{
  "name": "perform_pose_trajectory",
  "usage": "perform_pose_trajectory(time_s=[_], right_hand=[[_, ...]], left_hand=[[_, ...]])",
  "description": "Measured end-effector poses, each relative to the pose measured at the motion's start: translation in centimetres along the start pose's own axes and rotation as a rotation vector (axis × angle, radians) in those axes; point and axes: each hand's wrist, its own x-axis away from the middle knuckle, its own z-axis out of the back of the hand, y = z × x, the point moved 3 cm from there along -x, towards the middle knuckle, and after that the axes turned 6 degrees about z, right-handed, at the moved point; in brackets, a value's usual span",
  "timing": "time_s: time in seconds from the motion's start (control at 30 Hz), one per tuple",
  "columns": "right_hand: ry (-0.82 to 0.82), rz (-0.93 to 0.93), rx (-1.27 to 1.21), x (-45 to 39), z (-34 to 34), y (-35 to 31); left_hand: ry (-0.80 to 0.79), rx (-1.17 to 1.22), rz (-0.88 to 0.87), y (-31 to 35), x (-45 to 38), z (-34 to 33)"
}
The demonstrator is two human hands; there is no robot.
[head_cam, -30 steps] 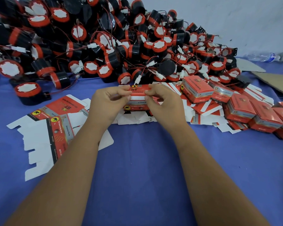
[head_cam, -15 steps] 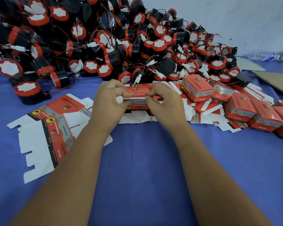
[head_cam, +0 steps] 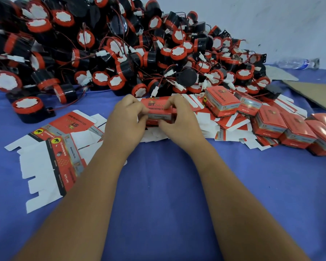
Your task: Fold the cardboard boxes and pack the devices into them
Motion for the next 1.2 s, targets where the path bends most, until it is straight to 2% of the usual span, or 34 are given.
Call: perform_pose_trajectory(time_s=[0.1, 0.17, 0.27, 0.37, 0.53, 0.63, 0.73, 0.8, 0.87, 0.93, 1.0, 1.07, 1.13, 1.2], right_hand=[[0.095, 0.040, 0.045, -0.4, 1.3, 0.3], [0.238, 0.037, 0.043, -0.5, 2.4, 0.5], [0.445, -0.064, 0.029, -0.5, 4.8, 1.7], [0.575, -0.221, 0.194, -0.2, 6.9, 3.1], [0.674, -0.234, 0.580, 0.3, 7.9, 3.5], [0.705, -0.421, 0.683, 1.1, 9.4, 5.1], [0.681, -0.621, 0.687, 1.7, 10.7, 6.3], [0.679, -0.611, 0.708, 1.5, 10.6, 5.8], [0.664, -0.500, 0.693, 0.9, 9.4, 4.5], [0.589, -0.301, 0.686, 0.3, 7.6, 2.9], [0.456, -0.050, 0.641, -0.1, 5.4, 1.1], [0.250, 0.160, 0.505, -0.2, 3.1, -0.5], [0.041, 0.253, 0.418, -0.1, 1.2, -1.4], [-0.042, 0.264, 0.449, -0.2, 0.2, -1.6]], left_hand=[[0.031, 0.043, -0.036, 0.3, 0.0, 0.0], [-0.013, 0.055, -0.032, 0.5, 0.0, -0.5], [-0.246, 0.063, 0.021, 0.3, 0.1, -1.8], [-0.420, -0.056, -0.046, 0.0, 0.5, -2.9], [-0.429, -0.078, -0.064, -0.2, 0.5, -3.1], [-0.423, -0.102, -0.041, -0.2, 0.5, -3.0], [-0.388, -0.071, -0.035, 0.1, 0.4, -2.5], [-0.379, -0.045, -0.033, 0.3, 0.3, -2.3], [-0.380, -0.029, -0.031, 0.3, 0.2, -2.2], [-0.379, 0.016, -0.015, 0.2, 0.2, -2.2], [-0.373, 0.083, 0.022, 0.1, 0.1, -2.1], [-0.355, 0.144, 0.028, 0.3, 0.0, -1.9], [-0.309, 0.201, -0.003, 0.6, 0.1, -1.4], [-0.230, 0.200, -0.001, 0.5, 0.1, -1.1]])
